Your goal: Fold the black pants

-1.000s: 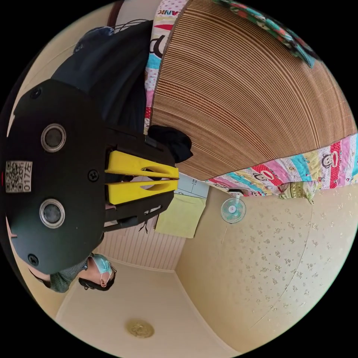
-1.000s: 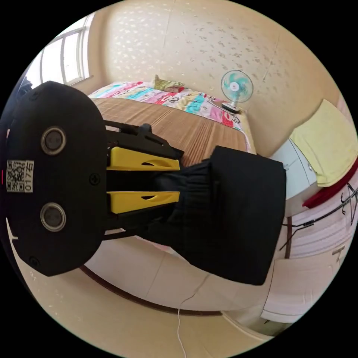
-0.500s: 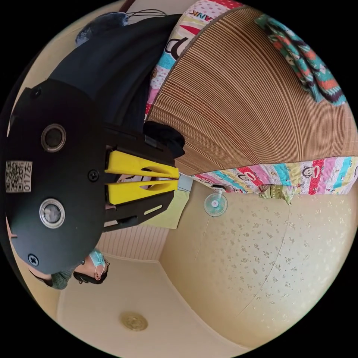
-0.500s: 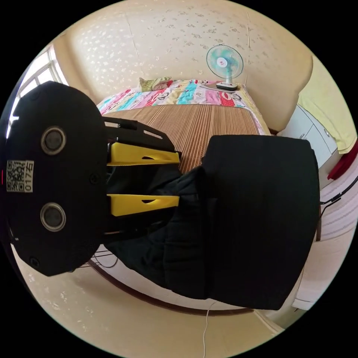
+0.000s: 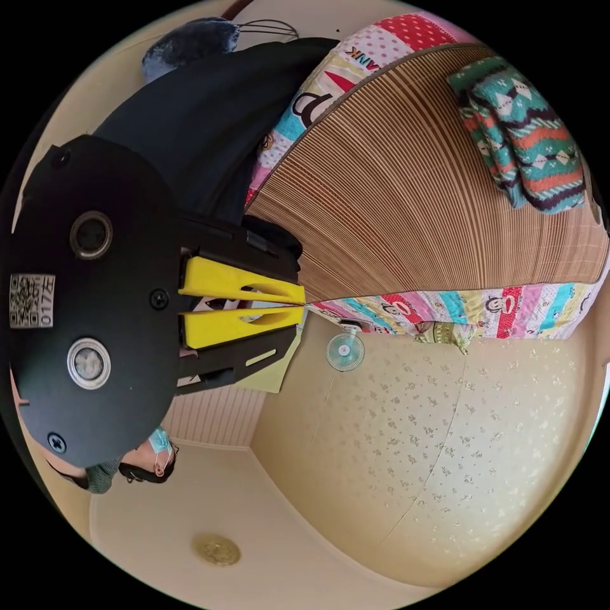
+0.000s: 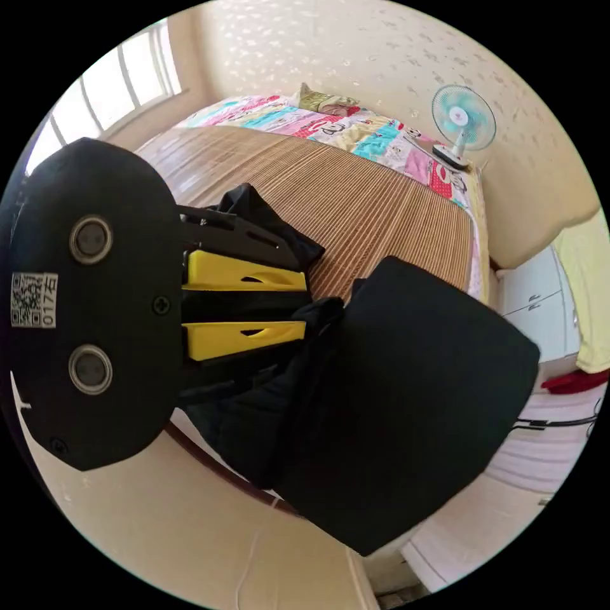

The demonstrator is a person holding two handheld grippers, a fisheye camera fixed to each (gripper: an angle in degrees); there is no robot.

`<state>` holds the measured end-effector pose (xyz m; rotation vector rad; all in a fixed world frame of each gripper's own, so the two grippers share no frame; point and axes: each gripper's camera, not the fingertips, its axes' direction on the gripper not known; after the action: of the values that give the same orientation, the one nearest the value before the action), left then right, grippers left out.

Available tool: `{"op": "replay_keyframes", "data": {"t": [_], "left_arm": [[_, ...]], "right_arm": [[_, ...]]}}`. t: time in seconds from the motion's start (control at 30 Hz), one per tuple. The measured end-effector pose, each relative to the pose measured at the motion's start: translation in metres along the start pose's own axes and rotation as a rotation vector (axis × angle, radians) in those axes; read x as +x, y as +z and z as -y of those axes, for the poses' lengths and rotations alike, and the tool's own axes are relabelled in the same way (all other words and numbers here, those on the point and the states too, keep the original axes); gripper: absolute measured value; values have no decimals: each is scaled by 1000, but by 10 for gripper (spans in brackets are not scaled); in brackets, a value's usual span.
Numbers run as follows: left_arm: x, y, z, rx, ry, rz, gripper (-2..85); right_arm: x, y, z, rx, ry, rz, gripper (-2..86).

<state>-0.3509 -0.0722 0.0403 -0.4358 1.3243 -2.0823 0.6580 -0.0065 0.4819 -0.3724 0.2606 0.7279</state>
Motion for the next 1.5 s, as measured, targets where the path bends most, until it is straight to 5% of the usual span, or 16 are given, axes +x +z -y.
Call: {"op": "replay_keyframes", "data": {"t": [0.17, 0.33, 0.53, 0.6, 0.87, 1.03, 1.33, 1.5], "left_arm": [[4, 13, 3, -19, 31, 38, -9], [12, 30, 17, -35, 62, 78, -10], [28, 69, 26, -113, 117, 85, -10], [32, 79, 25, -140, 140, 66, -10], [24, 104, 12, -333, 255, 198, -10], [39, 131, 4, -456, 377, 201, -10], [124, 236, -47, -723, 750, 190, -3], [170, 310, -116, -906, 976, 54, 74]], "right_arm": [[-27, -35, -6, 212, -230, -128, 96], [-70, 38, 25, -244, -583, -65, 115], [-109, 96, 1, -488, -601, -343, 56], [-117, 85, -13, -424, -566, -322, 45], [-144, -36, -89, -134, -554, 571, 31], [-169, -116, -158, 4, -913, 1204, 29], [-148, -260, -262, 453, -1662, 1988, 22], [-141, -266, -264, 582, -1545, 2551, 16]]}}
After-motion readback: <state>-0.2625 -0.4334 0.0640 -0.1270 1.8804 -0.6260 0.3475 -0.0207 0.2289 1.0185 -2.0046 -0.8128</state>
